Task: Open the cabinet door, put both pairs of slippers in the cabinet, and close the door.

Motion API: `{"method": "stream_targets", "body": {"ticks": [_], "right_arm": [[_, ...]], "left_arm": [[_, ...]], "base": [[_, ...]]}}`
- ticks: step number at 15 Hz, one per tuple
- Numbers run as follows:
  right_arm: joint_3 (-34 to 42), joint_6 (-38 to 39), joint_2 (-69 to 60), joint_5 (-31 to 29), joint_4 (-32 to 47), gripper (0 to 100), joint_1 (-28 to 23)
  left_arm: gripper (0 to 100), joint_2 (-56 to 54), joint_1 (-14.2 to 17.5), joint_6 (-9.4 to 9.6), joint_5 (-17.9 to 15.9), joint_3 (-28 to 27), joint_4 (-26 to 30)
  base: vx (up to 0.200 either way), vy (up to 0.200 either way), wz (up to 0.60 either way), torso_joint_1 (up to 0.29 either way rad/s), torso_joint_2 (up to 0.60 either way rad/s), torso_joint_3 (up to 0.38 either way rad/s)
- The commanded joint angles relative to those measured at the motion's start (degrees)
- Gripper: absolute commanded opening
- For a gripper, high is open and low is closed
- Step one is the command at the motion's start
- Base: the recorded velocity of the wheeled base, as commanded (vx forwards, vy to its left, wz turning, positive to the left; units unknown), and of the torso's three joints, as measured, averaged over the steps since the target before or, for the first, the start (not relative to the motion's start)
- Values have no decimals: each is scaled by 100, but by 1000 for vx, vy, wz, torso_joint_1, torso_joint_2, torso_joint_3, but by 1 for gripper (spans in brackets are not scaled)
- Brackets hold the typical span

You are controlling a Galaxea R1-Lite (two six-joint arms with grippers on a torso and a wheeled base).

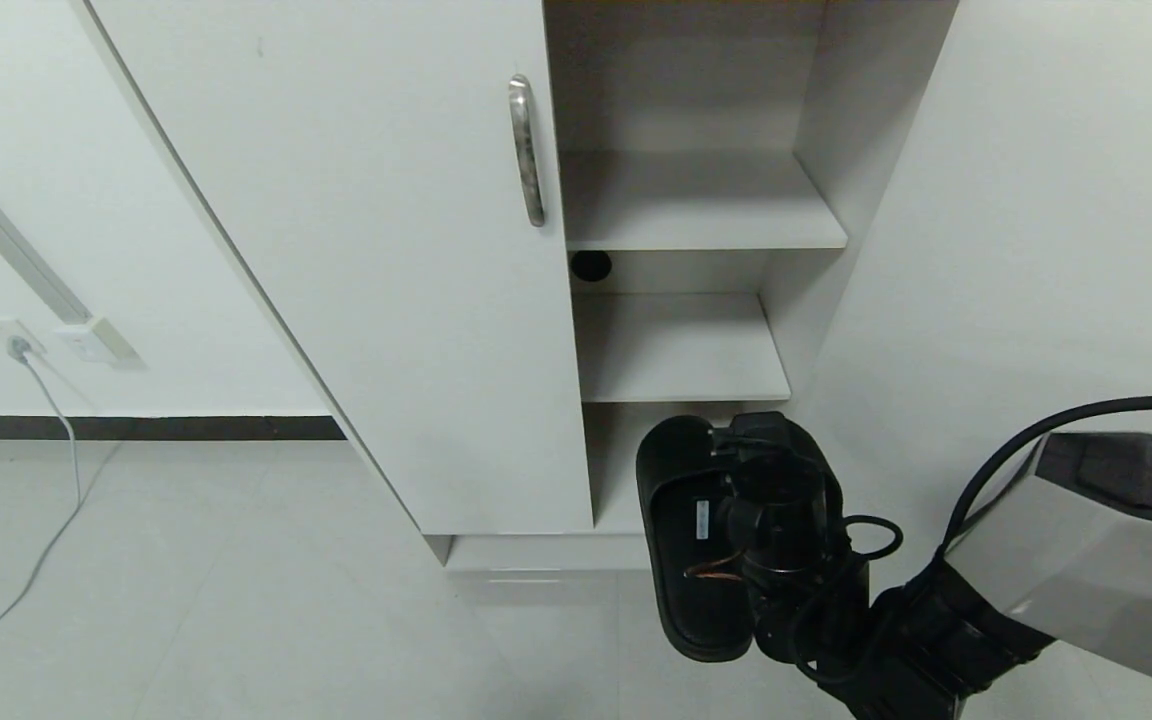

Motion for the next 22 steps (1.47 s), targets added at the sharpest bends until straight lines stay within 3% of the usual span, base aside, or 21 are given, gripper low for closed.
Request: {"method": "stream_targets", "body": {"ticks": [1,22], "right_arm": [[9,-2,-36,-1,-2,0,-36],[185,-73,-186,-1,15,0,-370]], "left_arm": [[0,7,-2,-1,0,0,-1],[0,7,-2,-1,0,0,-1]], "base": [[0,0,0,0,0,0],[0,0,0,0,0,0]]}}
